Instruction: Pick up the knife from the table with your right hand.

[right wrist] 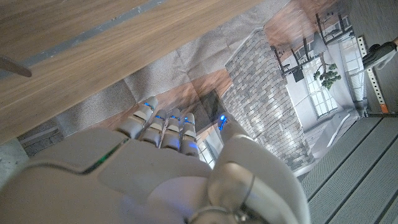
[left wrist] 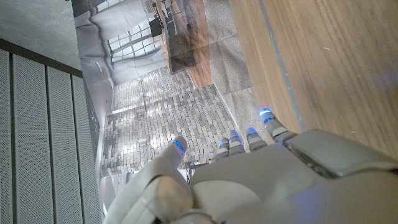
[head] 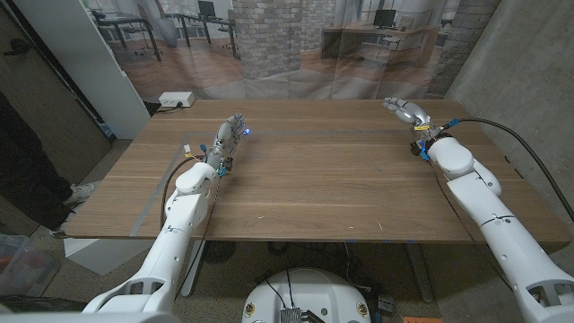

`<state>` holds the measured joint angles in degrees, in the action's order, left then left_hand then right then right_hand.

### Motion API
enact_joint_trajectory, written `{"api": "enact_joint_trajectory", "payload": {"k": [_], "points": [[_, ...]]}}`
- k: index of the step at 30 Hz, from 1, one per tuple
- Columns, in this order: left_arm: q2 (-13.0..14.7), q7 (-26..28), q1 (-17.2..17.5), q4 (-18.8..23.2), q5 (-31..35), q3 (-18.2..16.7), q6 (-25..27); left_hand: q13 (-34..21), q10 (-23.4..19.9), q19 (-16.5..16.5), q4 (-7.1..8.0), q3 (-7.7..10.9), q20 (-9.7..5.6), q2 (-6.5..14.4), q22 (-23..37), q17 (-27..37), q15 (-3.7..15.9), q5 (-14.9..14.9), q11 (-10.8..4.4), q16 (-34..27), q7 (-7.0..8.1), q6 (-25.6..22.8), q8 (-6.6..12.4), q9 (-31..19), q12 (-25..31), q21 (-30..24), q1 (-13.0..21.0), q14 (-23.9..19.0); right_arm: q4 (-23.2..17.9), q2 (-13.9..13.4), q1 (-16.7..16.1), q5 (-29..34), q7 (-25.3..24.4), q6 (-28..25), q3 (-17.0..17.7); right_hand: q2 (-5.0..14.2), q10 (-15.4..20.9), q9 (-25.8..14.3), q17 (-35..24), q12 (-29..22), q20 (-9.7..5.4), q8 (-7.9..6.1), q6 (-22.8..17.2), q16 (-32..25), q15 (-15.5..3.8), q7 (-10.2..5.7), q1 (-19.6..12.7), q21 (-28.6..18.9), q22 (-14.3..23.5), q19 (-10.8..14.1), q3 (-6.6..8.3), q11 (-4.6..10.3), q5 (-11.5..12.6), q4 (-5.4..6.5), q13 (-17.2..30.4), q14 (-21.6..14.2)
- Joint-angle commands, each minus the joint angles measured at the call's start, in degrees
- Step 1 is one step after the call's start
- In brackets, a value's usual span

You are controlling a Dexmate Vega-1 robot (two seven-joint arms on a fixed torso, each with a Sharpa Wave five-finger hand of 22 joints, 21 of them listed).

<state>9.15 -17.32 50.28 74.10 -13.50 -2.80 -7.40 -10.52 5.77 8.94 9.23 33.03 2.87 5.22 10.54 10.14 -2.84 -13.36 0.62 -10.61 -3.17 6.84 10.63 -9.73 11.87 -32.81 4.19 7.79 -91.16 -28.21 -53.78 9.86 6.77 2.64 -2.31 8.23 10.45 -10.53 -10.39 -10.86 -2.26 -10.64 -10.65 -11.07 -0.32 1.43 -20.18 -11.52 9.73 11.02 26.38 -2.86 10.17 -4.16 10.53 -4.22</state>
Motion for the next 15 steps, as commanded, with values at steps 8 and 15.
{"api": "enact_joint_trajectory", "payload": {"k": [8, 15], "points": [[0.1, 0.1, 0.9, 1.3, 0.2, 0.2, 0.3, -0.3, 0.0, 0.0, -0.29, 0.34, 0.53, 3.3, 0.1, 0.1, -0.15, -0.2, 0.20, -0.3, 0.01, -0.2, 0.10, -0.2, 0.2, 0.2, -0.2, 0.1, -2.7, -3.0, -0.6, 5.8, -0.1, -1.7, 0.8, 0.18, 0.7, -0.1, 0.1, -0.5, -2.37, -0.67, -0.8, -0.3, -0.16, -0.27, -1.7, -0.2, 0.2, 0.8, 0.33, 0.37, 0.5, -1.08, 0.1, -0.7], [0.1, 0.2, 1.3, 1.9, 0.1, 0.1, 0.5, -0.3, 0.0, 0.0, -0.29, 0.35, 0.57, 3.3, 0.1, 0.1, -0.11, -0.2, 0.11, -0.3, 0.05, -0.2, 0.07, -0.2, 0.1, 0.3, -0.2, 0.1, -3.6, -3.9, -0.6, 8.0, 0.0, -2.7, 0.9, 0.32, 1.1, -0.1, 0.1, -0.5, -2.50, -0.72, -1.0, -0.4, -0.34, -0.41, -2.3, -0.2, 0.2, 1.1, 0.41, 0.24, 0.5, -1.49, 0.1, -1.0]]}}
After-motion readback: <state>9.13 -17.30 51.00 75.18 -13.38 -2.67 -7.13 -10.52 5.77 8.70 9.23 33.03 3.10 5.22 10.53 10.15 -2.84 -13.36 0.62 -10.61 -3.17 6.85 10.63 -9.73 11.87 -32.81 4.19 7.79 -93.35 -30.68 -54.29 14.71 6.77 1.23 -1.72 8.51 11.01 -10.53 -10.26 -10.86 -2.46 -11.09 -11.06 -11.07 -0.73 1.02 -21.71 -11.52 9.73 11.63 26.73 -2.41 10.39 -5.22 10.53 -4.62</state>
